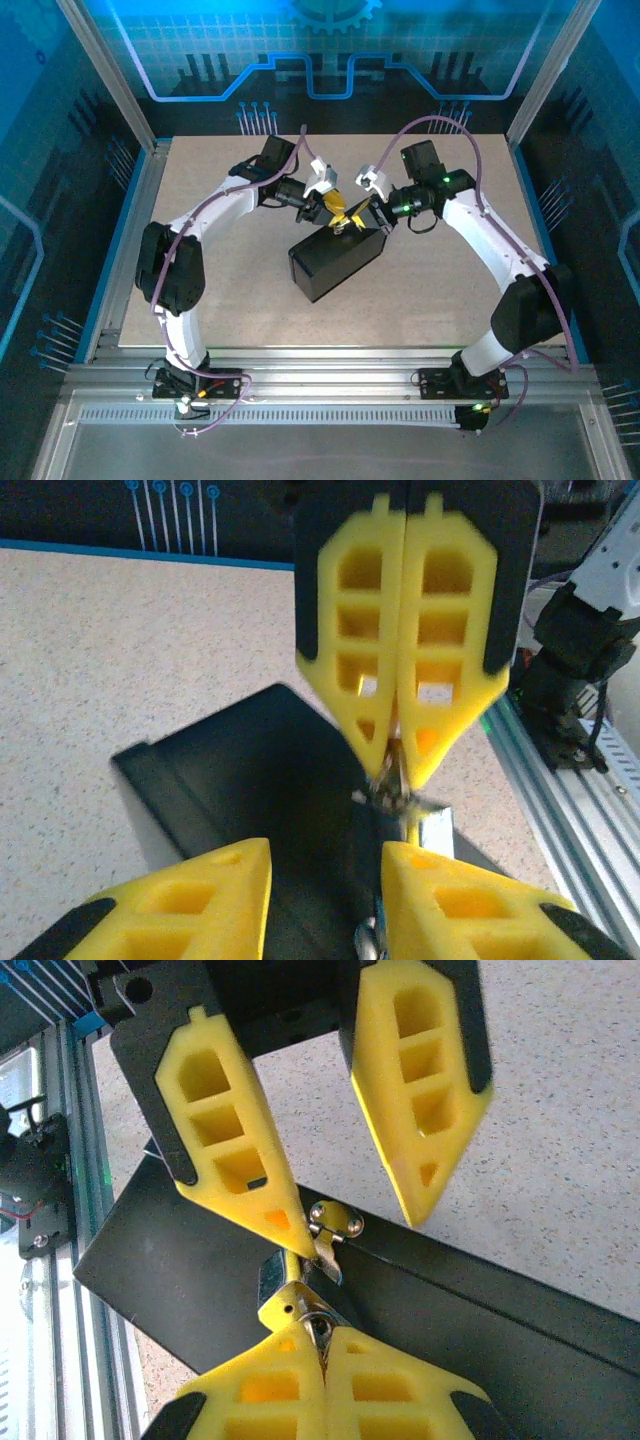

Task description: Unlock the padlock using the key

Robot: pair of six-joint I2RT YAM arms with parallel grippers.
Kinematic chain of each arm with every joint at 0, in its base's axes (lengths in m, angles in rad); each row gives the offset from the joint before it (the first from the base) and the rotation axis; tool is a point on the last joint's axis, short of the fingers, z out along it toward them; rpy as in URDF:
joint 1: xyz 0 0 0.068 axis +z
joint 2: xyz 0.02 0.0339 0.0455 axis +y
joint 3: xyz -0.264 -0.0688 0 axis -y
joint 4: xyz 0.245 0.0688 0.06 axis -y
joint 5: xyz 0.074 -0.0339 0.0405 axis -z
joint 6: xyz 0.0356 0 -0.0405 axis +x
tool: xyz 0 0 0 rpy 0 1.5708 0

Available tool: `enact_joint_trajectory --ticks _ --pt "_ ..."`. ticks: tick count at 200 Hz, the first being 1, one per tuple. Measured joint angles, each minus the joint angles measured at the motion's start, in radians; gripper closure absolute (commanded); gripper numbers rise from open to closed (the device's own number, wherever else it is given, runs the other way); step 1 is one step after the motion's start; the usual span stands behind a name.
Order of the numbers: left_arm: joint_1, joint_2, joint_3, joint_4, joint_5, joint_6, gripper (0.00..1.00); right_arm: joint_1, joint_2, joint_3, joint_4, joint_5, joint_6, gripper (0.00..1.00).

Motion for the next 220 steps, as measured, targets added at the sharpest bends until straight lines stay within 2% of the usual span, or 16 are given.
enact_joint_trajectory --ticks 78,126,159,220 --pt "0.039 -0.087 -0.141 0.142 -0.073 -0.133 0.55 -0.040 0.117 0.121 -0.119 -0.067 0.062 0.96" --pt "0.037 -0.177 -0.250 0.221 -0.085 -0.197 0.49 -0.083 0.129 0.114 -0.145 -0.122 0.114 0.98" --pt "0.000 -0.186 -0.251 0.227 -0.092 -0.197 0.47 -0.098 0.093 0.052 -0.104 -0.157 0.108 0.98" --pt "-0.089 -0.115 -0.153 0.227 -0.147 -0.195 0.44 -0.090 0.054 0.014 -0.092 -0.169 0.071 0.99"
